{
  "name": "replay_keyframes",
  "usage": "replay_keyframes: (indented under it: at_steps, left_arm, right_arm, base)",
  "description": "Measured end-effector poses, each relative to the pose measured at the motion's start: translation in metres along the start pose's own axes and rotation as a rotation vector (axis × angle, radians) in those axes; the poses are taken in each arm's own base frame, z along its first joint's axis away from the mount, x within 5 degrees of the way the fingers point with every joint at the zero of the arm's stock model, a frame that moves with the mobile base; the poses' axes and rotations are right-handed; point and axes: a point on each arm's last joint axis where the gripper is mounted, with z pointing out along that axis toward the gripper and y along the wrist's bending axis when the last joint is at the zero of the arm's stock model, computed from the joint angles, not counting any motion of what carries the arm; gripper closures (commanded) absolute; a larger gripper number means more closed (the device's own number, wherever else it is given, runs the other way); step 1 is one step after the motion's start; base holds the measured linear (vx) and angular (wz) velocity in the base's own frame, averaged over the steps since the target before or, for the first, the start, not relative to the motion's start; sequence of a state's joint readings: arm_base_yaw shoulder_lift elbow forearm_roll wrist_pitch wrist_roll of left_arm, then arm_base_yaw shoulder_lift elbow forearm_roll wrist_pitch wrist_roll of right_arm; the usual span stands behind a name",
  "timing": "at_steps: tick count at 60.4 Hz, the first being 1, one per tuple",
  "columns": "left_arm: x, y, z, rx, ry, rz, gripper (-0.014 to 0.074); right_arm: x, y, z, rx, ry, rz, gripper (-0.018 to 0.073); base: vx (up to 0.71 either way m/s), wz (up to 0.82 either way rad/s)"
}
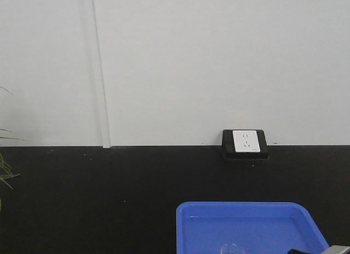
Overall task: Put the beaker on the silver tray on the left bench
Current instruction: 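Lower the right gripper around the clear beaker and close it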
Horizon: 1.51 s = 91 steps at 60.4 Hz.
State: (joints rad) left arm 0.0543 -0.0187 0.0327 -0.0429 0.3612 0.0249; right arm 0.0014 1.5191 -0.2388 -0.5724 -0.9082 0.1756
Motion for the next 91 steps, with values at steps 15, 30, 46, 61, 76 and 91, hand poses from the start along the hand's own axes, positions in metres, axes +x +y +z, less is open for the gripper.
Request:
replay_keyframes:
  at_steps: [15, 30, 46, 61, 76, 91]
  left_arm:
    - [0.000, 0.000, 0.000, 0.000, 0.000, 0.000, 0.0595]
    - [0.000, 0.000, 0.000, 0.000, 0.000, 0.000, 0.0595]
    - [0.000, 0.000, 0.000, 0.000, 0.000, 0.000, 0.0595]
    - [0.000, 0.000, 0.000, 0.000, 0.000, 0.000, 0.0595]
    - [0.000, 0.000, 0.000, 0.000, 0.000, 0.000, 0.0595]
    - [0.000, 0.000, 0.000, 0.000, 0.000, 0.000, 0.0595]
  right_arm:
    - [0.007, 0.009, 0.029, -0.114, 0.032, -0.008, -0.0066]
    - [0.005, 0.021, 0.086, -0.190, 0.085, -0.052, -0.0059]
    - [0.017, 0.015, 0.120, -0.193, 0.106, -0.041, -0.0035]
    - [0.024, 0.011, 0.140, -0.194, 0.112, -0.039, 0.0054]
    - [0.022, 0.012, 0.140, -0.201, 0.109, -0.015, 0.0343]
    - [-0.004, 0.019, 0.129, -0.292, 0.085, -0.030, 0.0576]
  base:
    - [0.00, 0.00]
    - [0.00, 0.00]
    - [0.00, 0.00]
    - [0.00, 0.00]
    - [0.00, 0.00]
    - [0.00, 0.00]
